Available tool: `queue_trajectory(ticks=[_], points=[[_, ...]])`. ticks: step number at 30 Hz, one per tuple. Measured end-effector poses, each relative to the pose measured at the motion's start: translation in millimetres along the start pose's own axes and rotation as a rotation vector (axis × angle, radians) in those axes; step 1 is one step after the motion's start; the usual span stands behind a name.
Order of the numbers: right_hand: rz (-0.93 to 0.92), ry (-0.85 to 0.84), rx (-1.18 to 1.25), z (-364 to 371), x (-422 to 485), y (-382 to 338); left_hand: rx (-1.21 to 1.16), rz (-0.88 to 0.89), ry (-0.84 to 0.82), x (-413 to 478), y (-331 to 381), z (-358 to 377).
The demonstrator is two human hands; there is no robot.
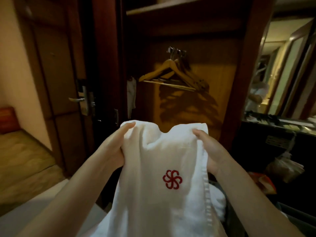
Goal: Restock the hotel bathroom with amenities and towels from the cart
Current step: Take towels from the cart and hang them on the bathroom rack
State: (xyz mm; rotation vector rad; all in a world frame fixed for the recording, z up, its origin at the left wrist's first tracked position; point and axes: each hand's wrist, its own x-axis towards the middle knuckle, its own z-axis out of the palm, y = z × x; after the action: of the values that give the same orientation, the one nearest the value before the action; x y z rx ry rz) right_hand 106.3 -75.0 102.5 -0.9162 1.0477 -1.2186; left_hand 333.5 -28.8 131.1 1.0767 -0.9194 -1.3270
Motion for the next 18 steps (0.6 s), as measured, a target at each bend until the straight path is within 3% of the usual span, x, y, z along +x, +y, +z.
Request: queue_trajectory(ticks=[3,13,18], points=[[-0.023,-0.139,0.043,15,-23,-9,0.027,0.075,0.025,-34,8,2],[0.011,-0.429,0.177,66,-121,-2,0.038,0.331,0.447,-172,8,4],[-0.033,-0.695,0.277,103,-179,-2,0.051,0.466,0.600,-247,20,2]])
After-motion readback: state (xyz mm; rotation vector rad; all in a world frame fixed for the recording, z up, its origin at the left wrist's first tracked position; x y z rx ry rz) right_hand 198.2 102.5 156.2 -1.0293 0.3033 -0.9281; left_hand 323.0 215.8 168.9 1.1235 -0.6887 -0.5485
